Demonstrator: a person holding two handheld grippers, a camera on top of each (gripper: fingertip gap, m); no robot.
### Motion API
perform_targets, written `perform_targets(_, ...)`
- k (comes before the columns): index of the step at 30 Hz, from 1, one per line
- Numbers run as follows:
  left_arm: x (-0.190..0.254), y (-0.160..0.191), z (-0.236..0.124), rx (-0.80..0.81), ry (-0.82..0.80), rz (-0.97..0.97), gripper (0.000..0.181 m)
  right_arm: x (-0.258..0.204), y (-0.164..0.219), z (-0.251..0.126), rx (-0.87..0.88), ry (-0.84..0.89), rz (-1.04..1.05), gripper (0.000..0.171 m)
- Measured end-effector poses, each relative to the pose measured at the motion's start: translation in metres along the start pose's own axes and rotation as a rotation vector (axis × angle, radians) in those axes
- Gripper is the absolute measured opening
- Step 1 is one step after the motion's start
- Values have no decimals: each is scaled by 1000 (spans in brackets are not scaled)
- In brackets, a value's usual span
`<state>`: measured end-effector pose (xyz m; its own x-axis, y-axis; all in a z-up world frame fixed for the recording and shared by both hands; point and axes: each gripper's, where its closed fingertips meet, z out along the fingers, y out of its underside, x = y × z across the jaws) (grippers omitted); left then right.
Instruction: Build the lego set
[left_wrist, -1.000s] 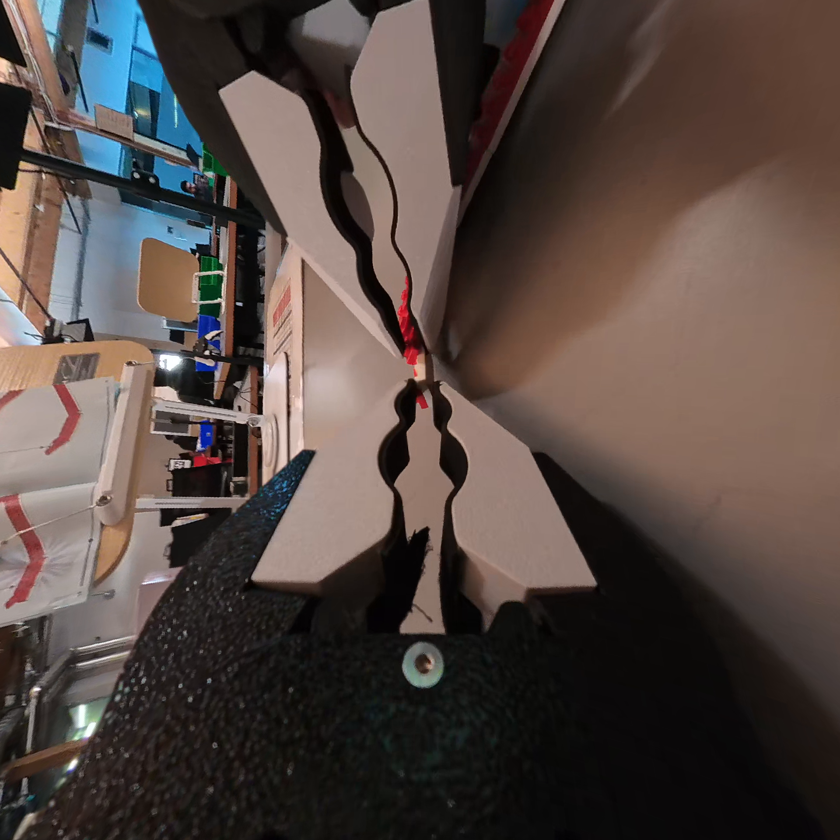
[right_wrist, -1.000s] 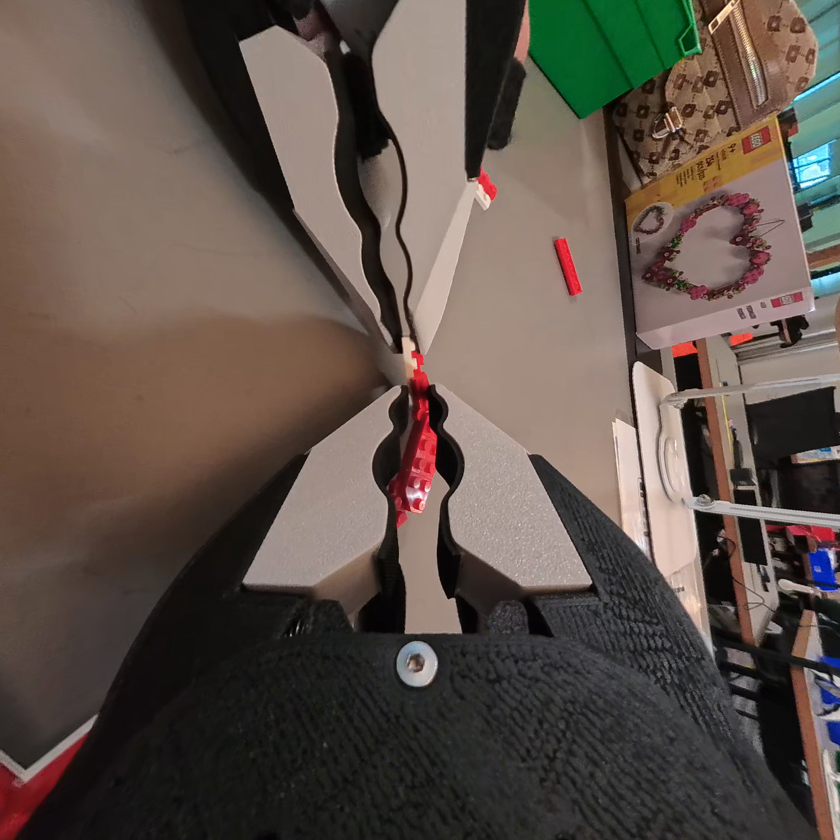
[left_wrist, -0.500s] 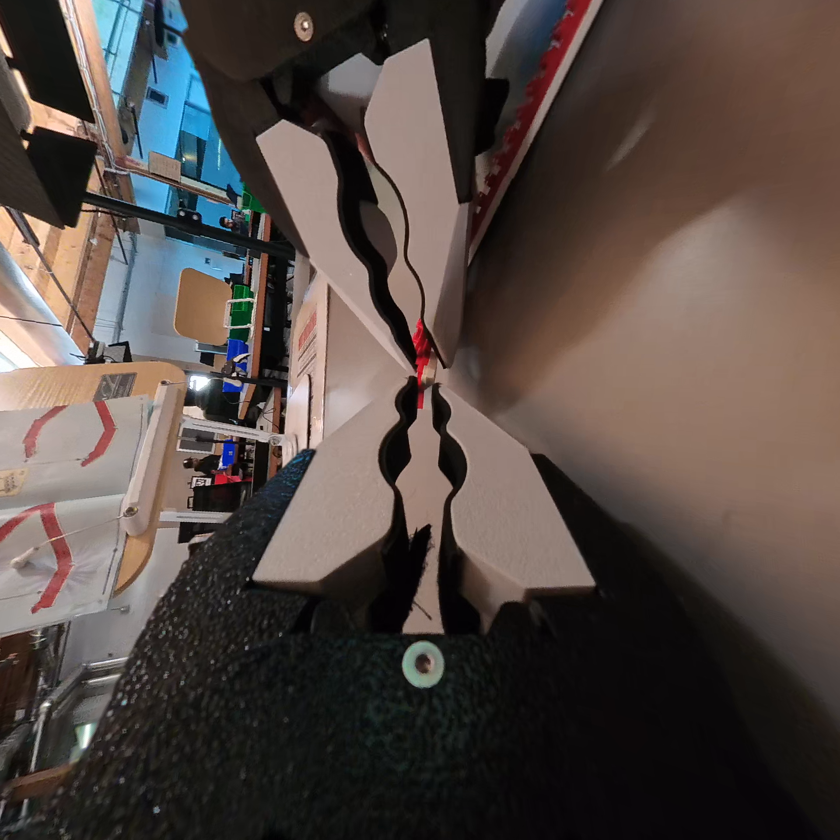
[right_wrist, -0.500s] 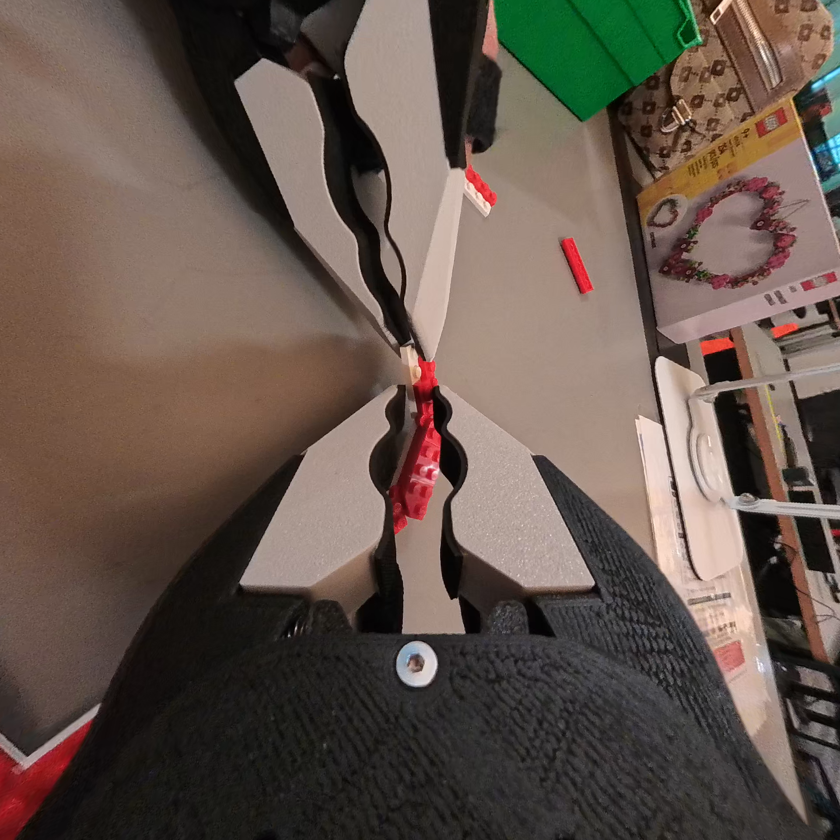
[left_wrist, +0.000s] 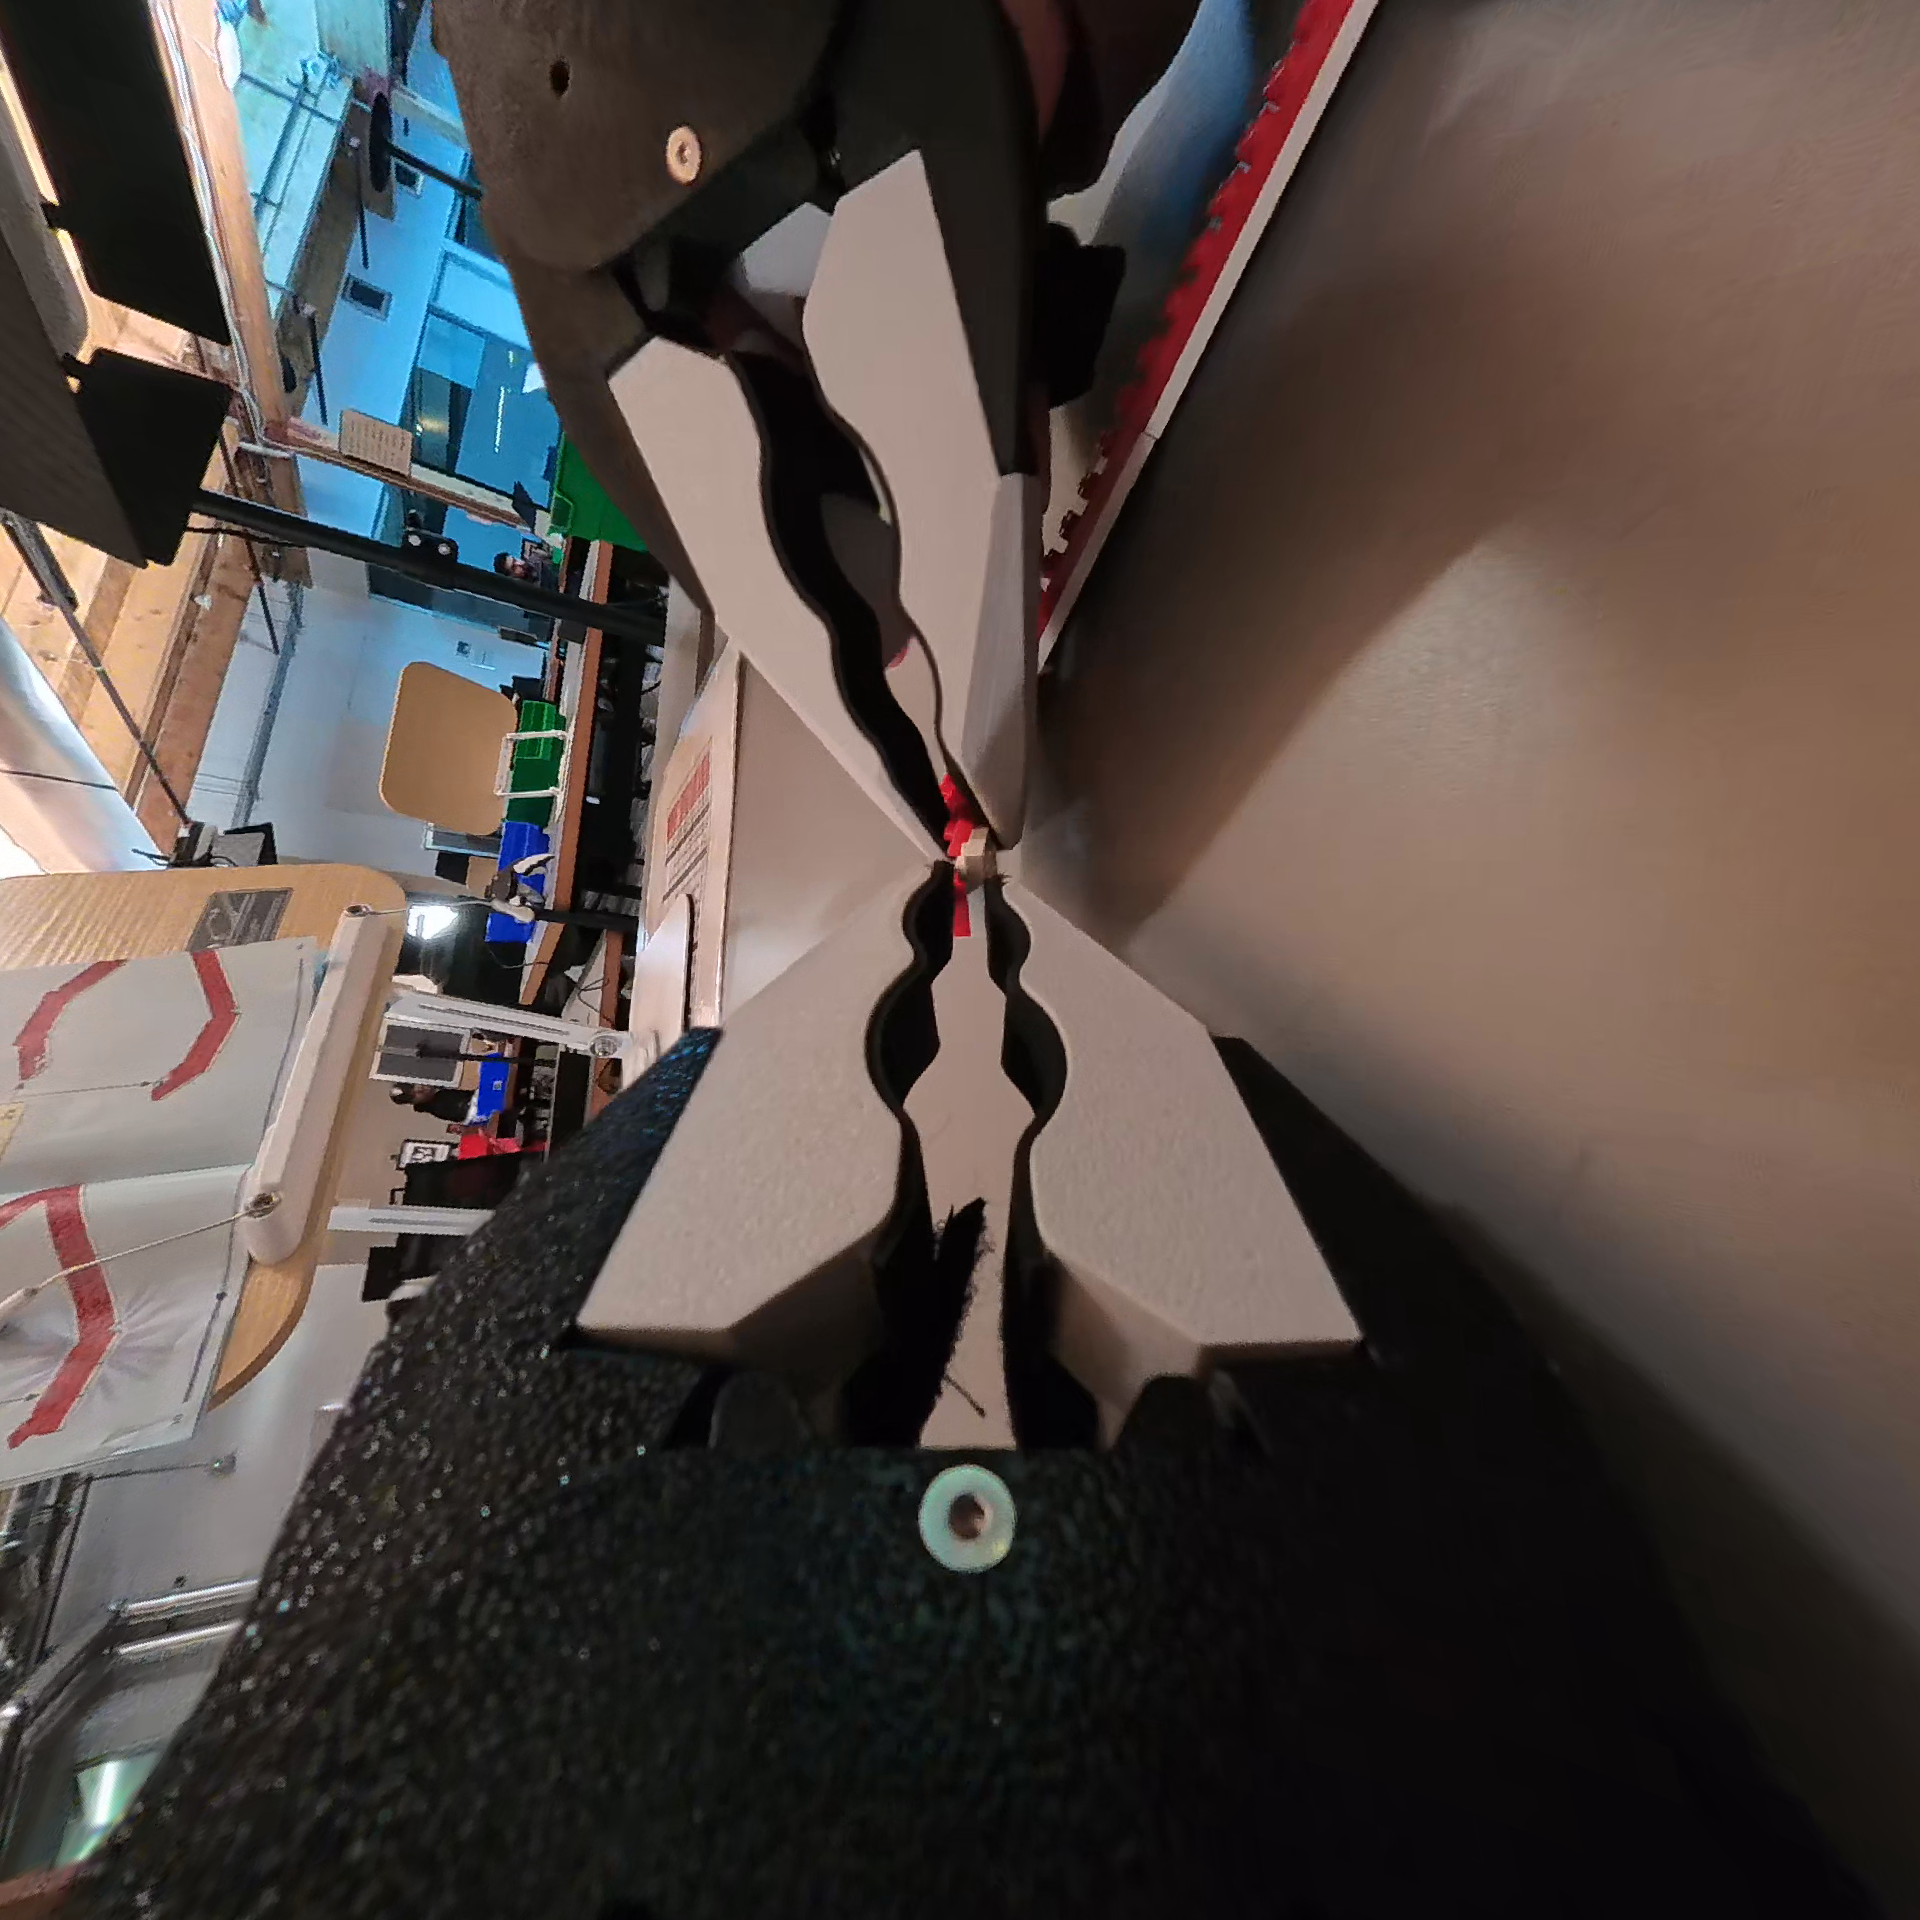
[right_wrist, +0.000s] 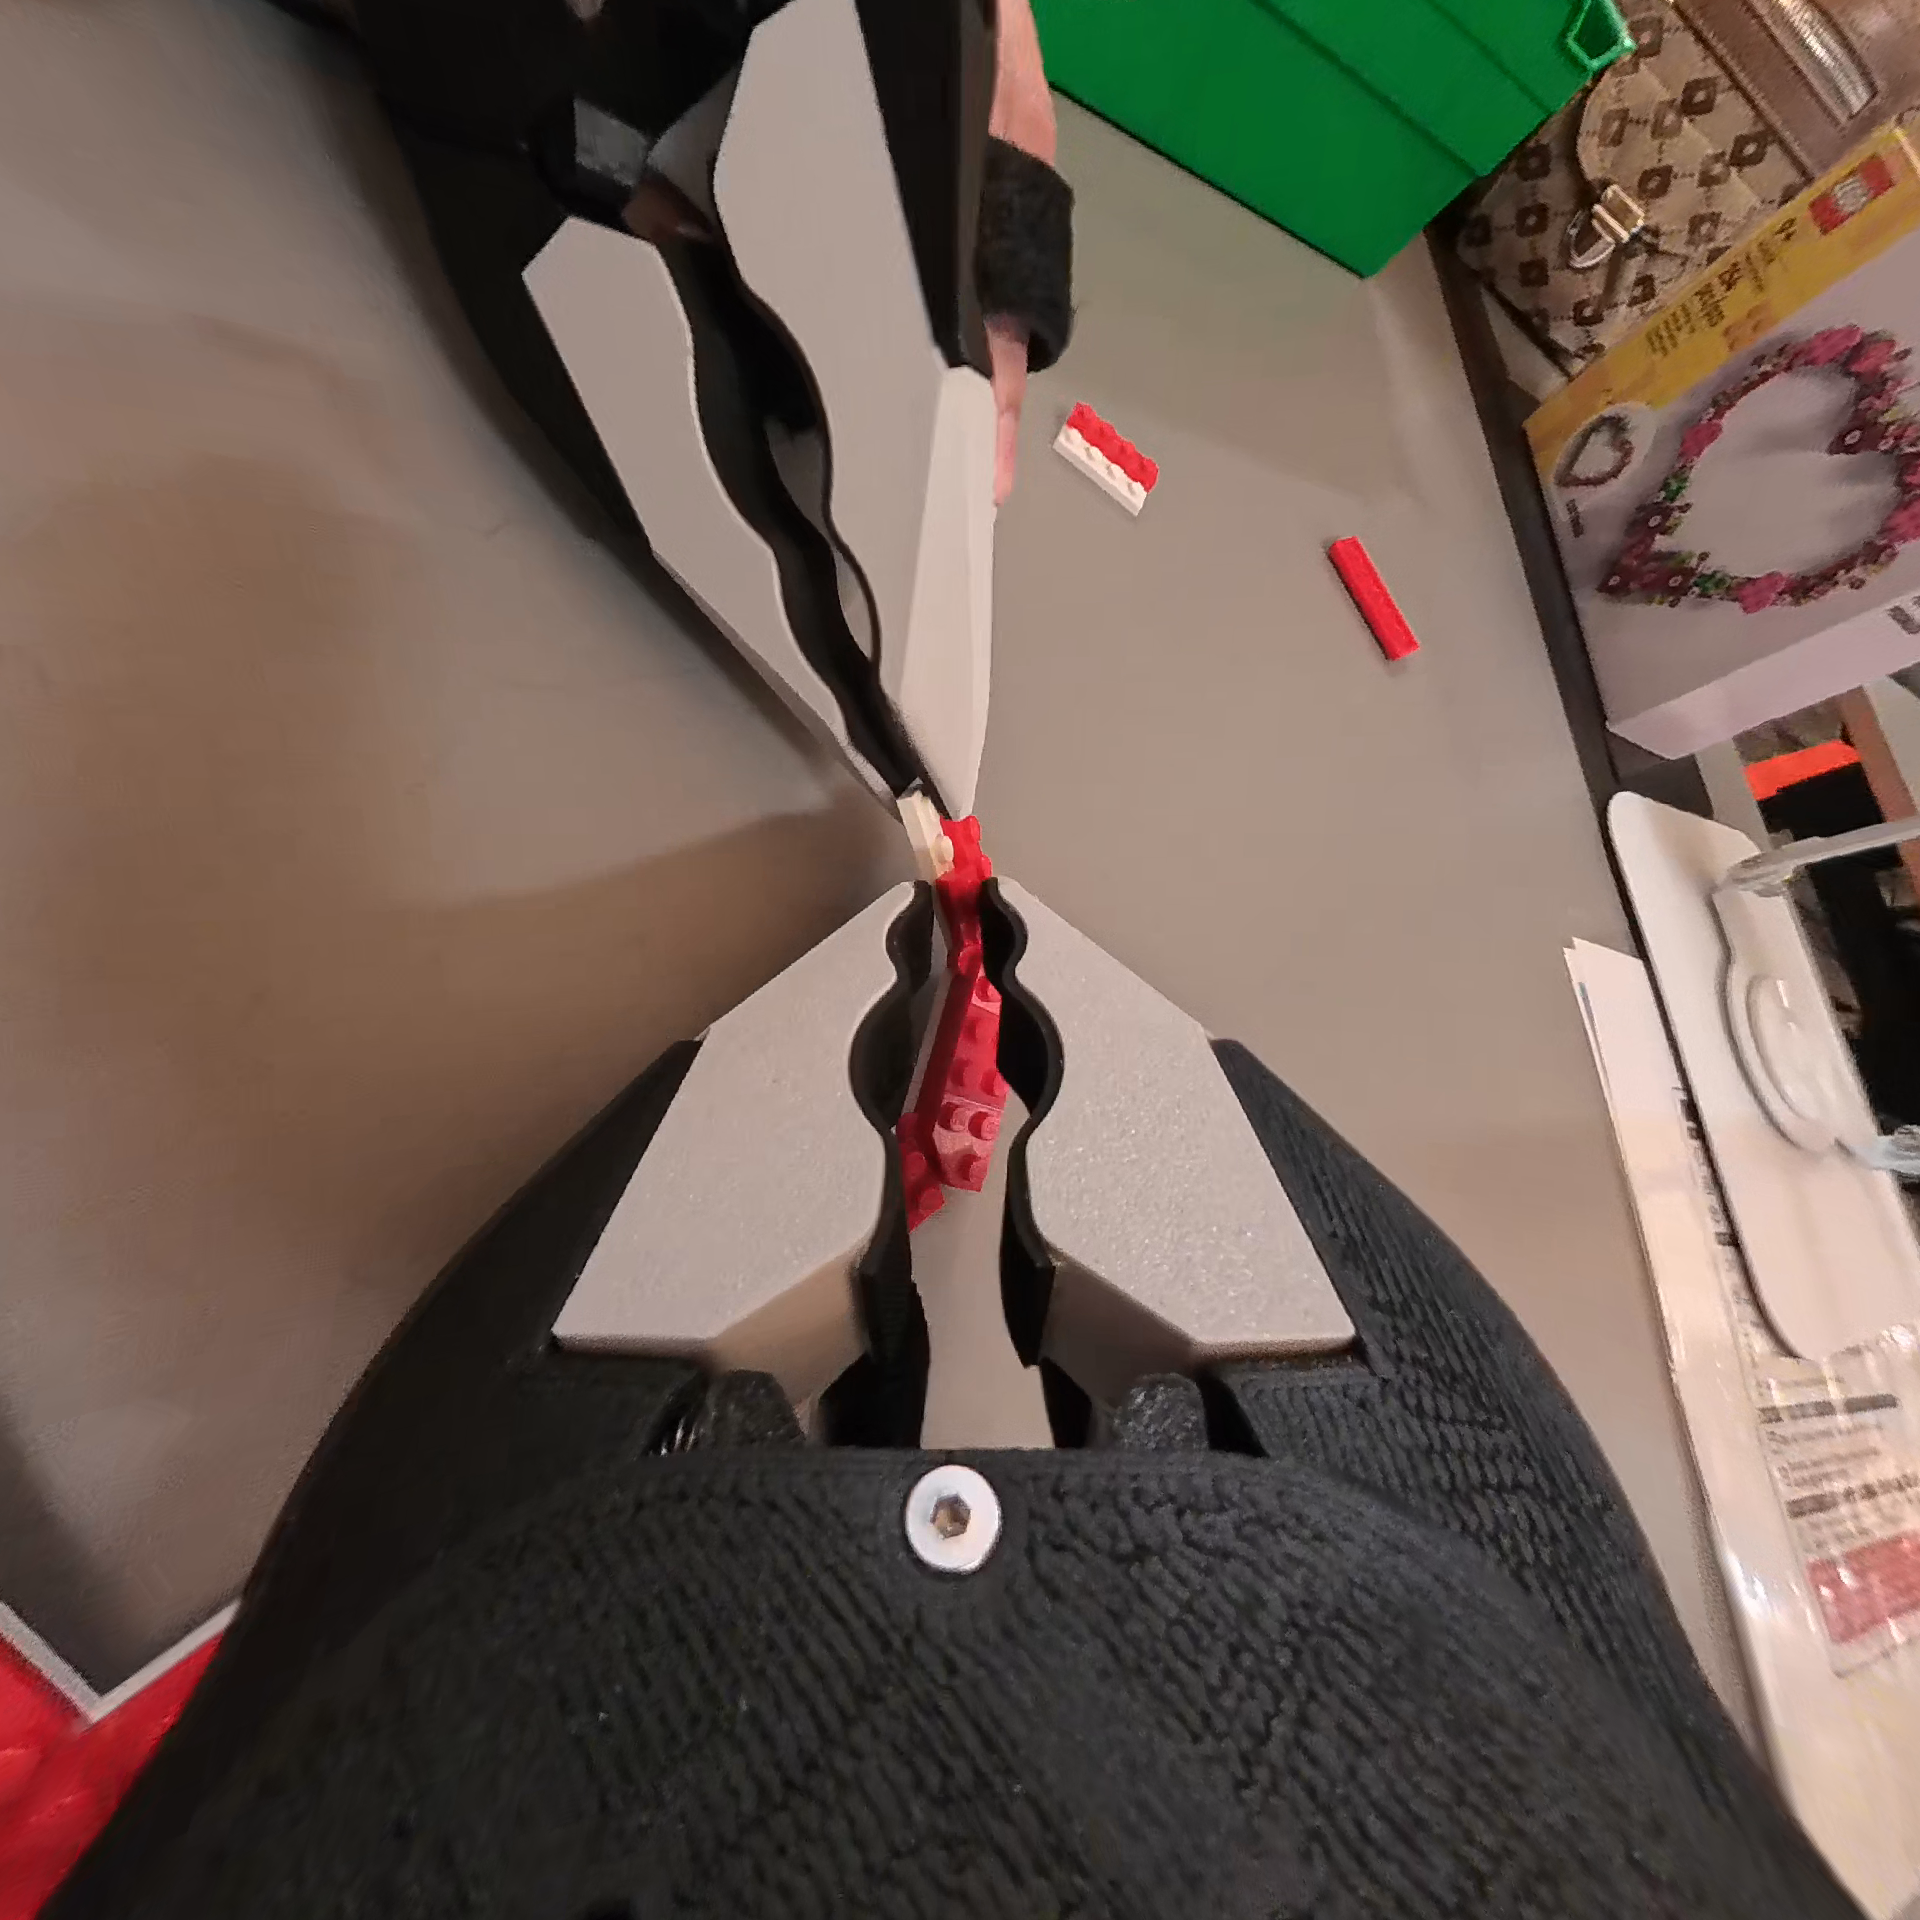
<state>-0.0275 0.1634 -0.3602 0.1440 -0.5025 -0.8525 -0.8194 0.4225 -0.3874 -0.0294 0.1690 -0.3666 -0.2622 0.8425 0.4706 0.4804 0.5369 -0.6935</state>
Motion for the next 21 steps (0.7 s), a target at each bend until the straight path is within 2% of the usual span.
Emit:
perform_targets(8,4,2,1,2,34,-46,4,-1,2,1,-24,42,-99,11)
perform_targets(14,8,1,2,9,50,-41,4,0,2,-2,-27,48,-118,20)
perform_targets(21,10,0,2,15,65,-60,4,-6,2,-10,-58,97,-312,17)
